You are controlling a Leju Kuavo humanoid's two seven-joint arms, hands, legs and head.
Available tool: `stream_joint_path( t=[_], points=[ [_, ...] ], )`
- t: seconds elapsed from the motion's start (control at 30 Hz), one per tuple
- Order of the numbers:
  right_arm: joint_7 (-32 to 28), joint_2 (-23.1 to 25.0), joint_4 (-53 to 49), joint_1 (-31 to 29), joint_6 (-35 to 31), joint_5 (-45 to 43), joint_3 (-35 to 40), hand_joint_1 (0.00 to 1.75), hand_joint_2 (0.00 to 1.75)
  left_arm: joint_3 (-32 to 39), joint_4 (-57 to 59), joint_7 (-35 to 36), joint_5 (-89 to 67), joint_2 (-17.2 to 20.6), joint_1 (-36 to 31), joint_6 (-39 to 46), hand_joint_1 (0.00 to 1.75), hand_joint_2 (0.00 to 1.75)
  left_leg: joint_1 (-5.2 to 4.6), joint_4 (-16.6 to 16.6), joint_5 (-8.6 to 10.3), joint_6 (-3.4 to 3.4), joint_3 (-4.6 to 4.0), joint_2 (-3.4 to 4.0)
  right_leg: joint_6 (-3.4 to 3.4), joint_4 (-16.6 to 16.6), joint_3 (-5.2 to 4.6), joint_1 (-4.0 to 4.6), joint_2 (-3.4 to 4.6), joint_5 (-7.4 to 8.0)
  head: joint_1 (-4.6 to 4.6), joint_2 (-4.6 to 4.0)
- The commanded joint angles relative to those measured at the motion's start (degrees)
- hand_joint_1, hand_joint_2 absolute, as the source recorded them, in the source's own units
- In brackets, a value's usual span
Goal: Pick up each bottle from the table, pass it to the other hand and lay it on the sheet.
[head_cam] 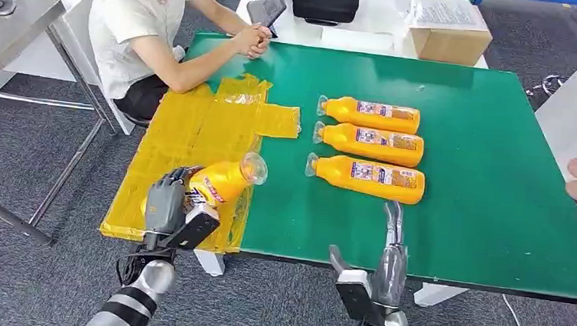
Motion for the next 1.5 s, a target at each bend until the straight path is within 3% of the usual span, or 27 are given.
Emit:
stream_joint_path(
  t=[0.03, 0.17, 0.23, 0.27, 0.3, 0.47, 0.57, 0.73, 0.87, 0.93, 1.0, 1.2, 1.23, 1.33, 1.5],
  points=[
    [0.0, 0.2, -0.4, -0.8, -0.2, -1.4, -2.0, 0.00, 1.75, -3.9, 15.8, 10.5, -12.6, 3.8, -9.1, -1.8, 1.64, 1.75, 0.02, -0.1, -0.02, -0.07, 0.15, -0.10, -0.07, 0.0, 0.16, 0.02, -0.08, -0.07, -0.02, 0.00],
    [0.0, 0.0, 0.6, -1.8, -0.2, -2.8, 0.7, 0.00, 1.75, -6.5, 23.9, 16.1, -17.8, 4.0, -15.8, -12.0, 1.64, 1.75, 0.06, 0.0, 0.01, -0.09, 0.19, -0.17, -0.10, 0.0, 0.23, 0.05, -0.16, -0.07, 0.00, 0.00],
    [0.0, -0.2, 0.8, -2.1, -0.2, -3.8, 1.6, 0.00, 1.75, -6.5, 24.9, 15.3, -17.3, 4.0, -16.9, -15.0, 1.31, 1.75, 0.05, 0.0, -0.02, -0.10, 0.19, -0.04, -0.10, 0.0, 0.21, 0.04, -0.04, -0.05, 0.00, 0.00],
    [0.0, -0.3, 1.0, -2.2, -0.2, -4.1, 1.9, 0.00, 1.75, -7.0, 25.8, 15.2, -17.7, 4.4, -17.6, -17.0, 0.58, 1.75, 0.06, 0.0, -0.02, -0.09, 0.18, 0.02, -0.09, 0.0, 0.19, 0.05, 0.03, -0.02, 0.00, 0.00],
    [0.0, -0.3, 1.1, -2.2, -0.2, -4.4, 2.0, 0.00, 1.75, -7.2, 26.1, 15.3, -18.0, 4.6, -18.0, -17.7, 0.00, 1.75, 0.02, 0.0, 0.01, -0.07, 0.17, 0.03, -0.07, 0.0, 0.20, 0.01, 0.03, -0.01, -0.02, 0.00],
    [0.0, -1.3, 1.6, -2.3, -0.2, -6.3, 3.5, 0.00, 1.75, -5.8, 26.1, 12.9, -14.9, 4.9, -18.4, -26.1, 0.00, 1.75, 0.04, 0.0, 0.04, -0.09, 0.28, 0.07, -0.06, 0.0, 0.30, 0.03, 0.07, 0.01, 0.00, 0.00],
    [0.0, -1.3, 1.7, -2.4, -0.2, -6.4, 3.5, 0.00, 1.75, -5.7, 26.0, 12.6, -14.6, 5.0, -18.4, -26.8, 0.00, 1.75, 0.01, -0.1, 0.05, -0.09, 0.31, 0.02, -0.05, 0.0, 0.33, 0.00, 0.03, -0.01, -0.02, 0.00],
    [0.0, -1.7, 1.8, -2.5, -0.2, -6.5, 4.0, 0.00, 1.75, -3.5, 23.0, 5.6, -6.5, 4.7, -17.7, -38.5, 0.00, 1.75, 0.03, -0.1, 0.03, -0.11, 0.38, 0.07, -0.08, 0.0, 0.39, 0.02, 0.08, -0.01, 0.00, 0.00],
    [0.0, -2.0, 2.1, -2.6, -0.2, -6.8, 4.6, 0.00, 1.75, -3.4, 17.1, 0.1, -0.8, 4.7, -15.3, -44.6, 0.00, 1.75, 0.03, -0.1, 0.04, -0.11, 0.43, 0.04, -0.08, 0.0, 0.47, 0.02, 0.05, 0.01, 0.00, 0.00],
    [0.0, -1.8, 1.5, -1.9, -0.2, -6.1, 4.1, 0.00, 1.75, -4.0, 7.4, -2.5, 4.7, 3.9, -10.8, -45.8, 0.00, 1.75, 0.01, -0.1, 0.04, -0.11, 0.54, -0.09, -0.08, -0.1, 0.60, -0.01, -0.09, -0.01, 0.00, 0.00],
    [0.0, -1.2, 0.8, -1.2, -0.2, -3.0, 2.6, 0.00, 1.75, -5.5, -1.5, -1.6, 10.3, 3.4, -6.6, -44.6, 0.00, 1.75, 0.00, -0.1, 0.06, -0.07, 0.40, -0.11, -0.05, 0.0, 0.47, -0.01, -0.12, -0.01, 0.02, 0.00],
    [0.0, -0.9, 1.1, -1.0, -0.2, -0.8, 1.6, 0.00, 1.75, -5.6, -3.8, -3.1, 11.0, 2.9, -5.5, -42.3, 0.00, 1.75, 0.01, 0.0, 0.05, -0.08, 0.28, -0.11, -0.06, 0.0, 0.33, 0.01, -0.18, -0.04, 0.00, 0.00],
    [0.0, 0.5, 1.5, -0.5, -0.2, 7.4, -2.0, 0.00, 1.75, -6.6, -7.4, -4.8, 12.8, 2.3, -3.6, -39.5, 0.00, 1.75, 0.03, 0.0, -0.01, -0.11, 0.38, -0.08, -0.10, 0.0, 0.44, 0.03, -0.14, -0.09, 0.00, 0.00],
    [0.0, 2.0, -1.4, 0.8, -0.2, 19.1, -8.5, 0.00, 1.75, -10.0, -20.2, -8.5, 14.3, -1.1, 2.9, -30.7, 0.00, 1.75, 0.02, -0.1, -0.02, -0.12, 0.45, -0.16, -0.11, 0.0, 0.51, 0.02, -0.23, -0.14, 0.00, 0.00],
    [0.0, 3.3, 0.0, -0.3, -0.2, 34.5, -17.8, 0.00, 1.75, -20.0, -27.1, -7.7, 9.8, -0.3, 5.5, -18.5, 0.00, 1.75, -0.03, 0.0, 0.05, -0.05, 0.07, -0.27, -0.02, 0.0, 0.16, -0.03, -0.30, -0.08, -0.02, 0.00]
  ],
)
